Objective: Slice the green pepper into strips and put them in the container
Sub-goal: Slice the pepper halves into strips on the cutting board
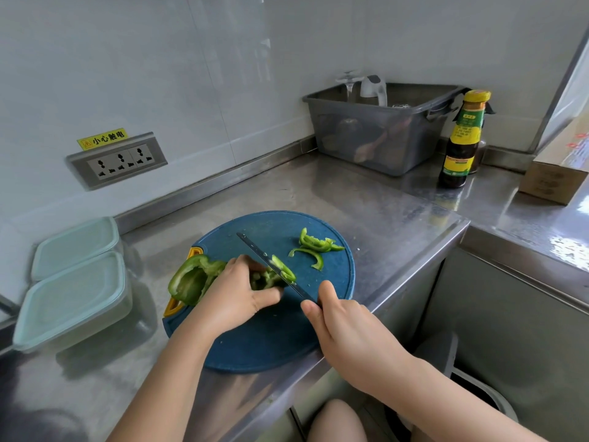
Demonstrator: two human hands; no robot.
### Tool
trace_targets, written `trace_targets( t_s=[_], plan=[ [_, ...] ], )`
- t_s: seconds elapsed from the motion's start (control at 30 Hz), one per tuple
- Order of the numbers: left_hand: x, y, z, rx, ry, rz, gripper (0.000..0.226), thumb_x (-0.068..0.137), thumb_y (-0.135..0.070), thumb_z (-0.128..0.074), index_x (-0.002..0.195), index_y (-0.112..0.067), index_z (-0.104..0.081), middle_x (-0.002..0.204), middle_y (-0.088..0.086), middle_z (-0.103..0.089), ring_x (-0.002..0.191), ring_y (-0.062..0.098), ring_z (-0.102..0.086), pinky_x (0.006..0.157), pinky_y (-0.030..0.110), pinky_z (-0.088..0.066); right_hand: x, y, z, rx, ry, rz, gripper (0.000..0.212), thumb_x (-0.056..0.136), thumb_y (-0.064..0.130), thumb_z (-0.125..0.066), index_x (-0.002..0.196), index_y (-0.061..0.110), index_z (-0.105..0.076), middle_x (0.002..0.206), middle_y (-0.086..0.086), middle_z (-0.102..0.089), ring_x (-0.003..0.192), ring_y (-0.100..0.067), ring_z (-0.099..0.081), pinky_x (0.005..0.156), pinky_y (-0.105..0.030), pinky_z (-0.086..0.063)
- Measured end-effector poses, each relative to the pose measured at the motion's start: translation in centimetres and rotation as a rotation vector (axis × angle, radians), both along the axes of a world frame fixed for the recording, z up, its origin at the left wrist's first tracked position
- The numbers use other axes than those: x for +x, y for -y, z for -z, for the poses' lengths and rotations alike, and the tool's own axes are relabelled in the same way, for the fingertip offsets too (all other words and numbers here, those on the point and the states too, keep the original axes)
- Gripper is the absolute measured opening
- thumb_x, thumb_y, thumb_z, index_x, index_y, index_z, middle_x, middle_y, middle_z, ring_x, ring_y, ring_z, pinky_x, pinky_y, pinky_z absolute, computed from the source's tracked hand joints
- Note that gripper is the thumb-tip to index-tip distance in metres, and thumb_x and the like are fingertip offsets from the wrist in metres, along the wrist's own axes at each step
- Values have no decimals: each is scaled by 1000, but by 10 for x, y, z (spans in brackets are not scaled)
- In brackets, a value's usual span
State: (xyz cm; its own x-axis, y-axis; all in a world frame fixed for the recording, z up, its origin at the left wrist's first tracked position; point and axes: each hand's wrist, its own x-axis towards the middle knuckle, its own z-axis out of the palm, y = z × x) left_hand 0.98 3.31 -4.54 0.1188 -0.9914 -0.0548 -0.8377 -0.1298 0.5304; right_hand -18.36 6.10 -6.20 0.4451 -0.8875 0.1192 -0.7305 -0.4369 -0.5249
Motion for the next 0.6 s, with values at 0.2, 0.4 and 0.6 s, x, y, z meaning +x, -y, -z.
trace_targets(
  t_s=[0.2, 0.4, 0.6],
  plan=[
    [1, 0, -1, 1, 18, 13, 65, 63, -61, -64, 113, -23, -51, 111, -2, -54, 97, 13, -56, 86, 37, -50, 8, 1, 0, -41, -69, 24, 33, 99, 47, -19, 84, 18, -21, 58, 1, -37, 48, -20, -34, 44, -32, -24],
    [0, 1, 0, -13, 26, 0, 57, 70, -54, -70, 113, -21, -51, 111, -1, -53, 99, 15, -55, 85, 35, -48, 15, 7, -4, -9, -38, 25, 33, 99, 46, -22, 84, 17, -24, 60, 0, -38, 49, -19, -34, 49, -36, -30],
    [-2, 0, 1, -32, 0, -15, 52, 74, -45, -71, 115, -20, -51, 111, -2, -51, 97, 12, -52, 80, 28, -43, 14, 34, -24, 274, 98, -18, 37, 101, 43, -27, 74, 18, -29, 68, -3, -44, 57, -16, -39, 50, -29, -28]
  ],
)
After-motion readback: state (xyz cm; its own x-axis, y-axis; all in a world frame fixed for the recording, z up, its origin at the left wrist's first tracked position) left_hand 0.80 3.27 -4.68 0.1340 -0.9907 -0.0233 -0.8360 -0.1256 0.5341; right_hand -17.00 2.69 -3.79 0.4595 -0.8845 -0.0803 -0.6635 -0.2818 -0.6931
